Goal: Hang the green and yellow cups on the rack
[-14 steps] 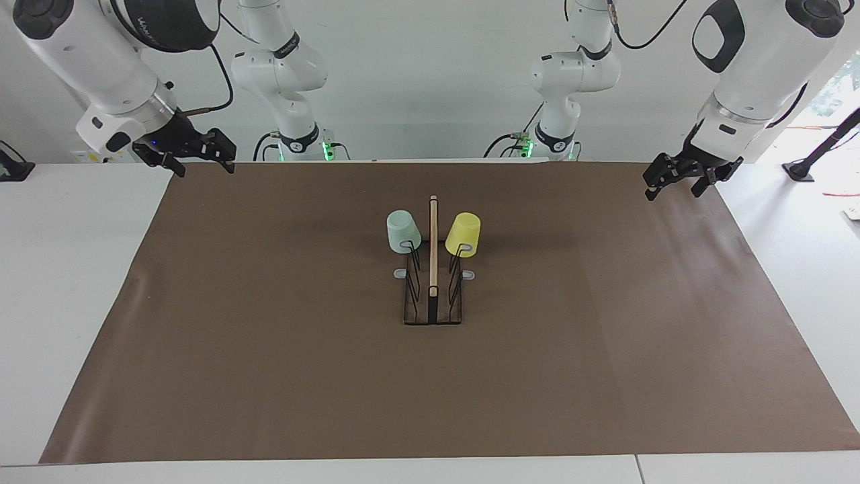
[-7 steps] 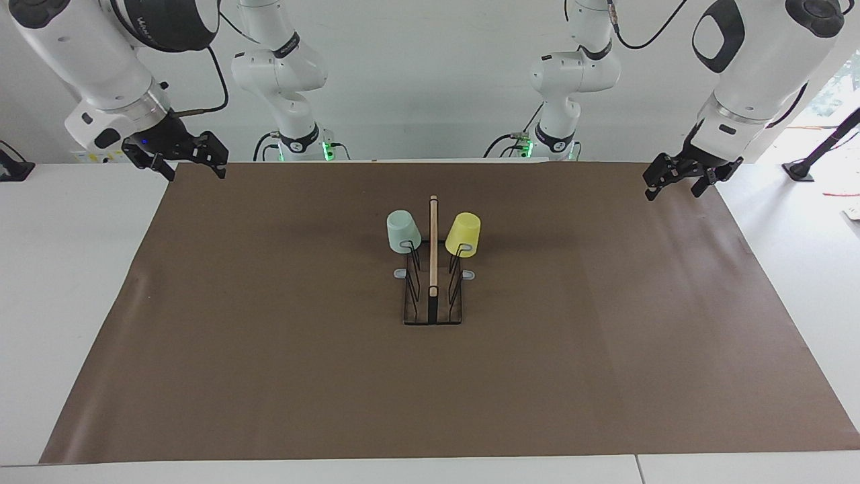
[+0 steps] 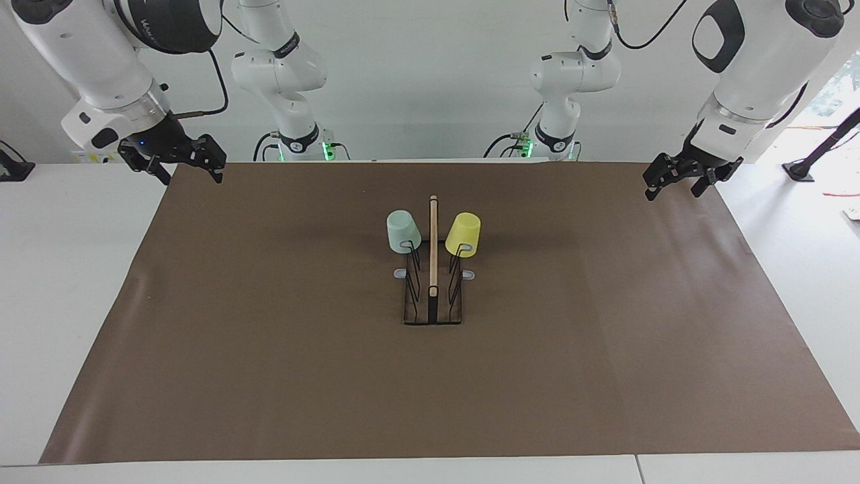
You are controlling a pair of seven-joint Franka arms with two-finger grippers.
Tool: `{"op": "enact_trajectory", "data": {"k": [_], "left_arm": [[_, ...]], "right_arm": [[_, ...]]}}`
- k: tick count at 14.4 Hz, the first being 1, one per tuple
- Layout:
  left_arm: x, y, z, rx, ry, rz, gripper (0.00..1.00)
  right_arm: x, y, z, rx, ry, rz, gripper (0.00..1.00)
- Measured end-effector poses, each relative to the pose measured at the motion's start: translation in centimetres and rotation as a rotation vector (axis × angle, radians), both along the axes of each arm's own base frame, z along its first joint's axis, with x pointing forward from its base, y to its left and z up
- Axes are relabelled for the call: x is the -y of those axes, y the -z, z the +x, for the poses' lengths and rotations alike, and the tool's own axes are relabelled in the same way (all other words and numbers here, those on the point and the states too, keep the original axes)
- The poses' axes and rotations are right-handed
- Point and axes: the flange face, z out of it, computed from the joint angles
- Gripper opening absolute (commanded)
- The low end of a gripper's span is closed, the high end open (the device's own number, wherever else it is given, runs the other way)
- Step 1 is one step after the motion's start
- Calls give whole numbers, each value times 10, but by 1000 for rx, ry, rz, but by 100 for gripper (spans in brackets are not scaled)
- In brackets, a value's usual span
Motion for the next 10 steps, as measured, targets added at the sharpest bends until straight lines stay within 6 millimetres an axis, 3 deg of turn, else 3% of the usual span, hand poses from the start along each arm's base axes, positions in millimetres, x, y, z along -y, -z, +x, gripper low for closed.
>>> {"op": "enact_trajectory", "data": {"k": [10], "left_arm": [[0,0,0,0,0,0,100]], "right_arm": [[0,0,2,12,0,-1,100]]}}
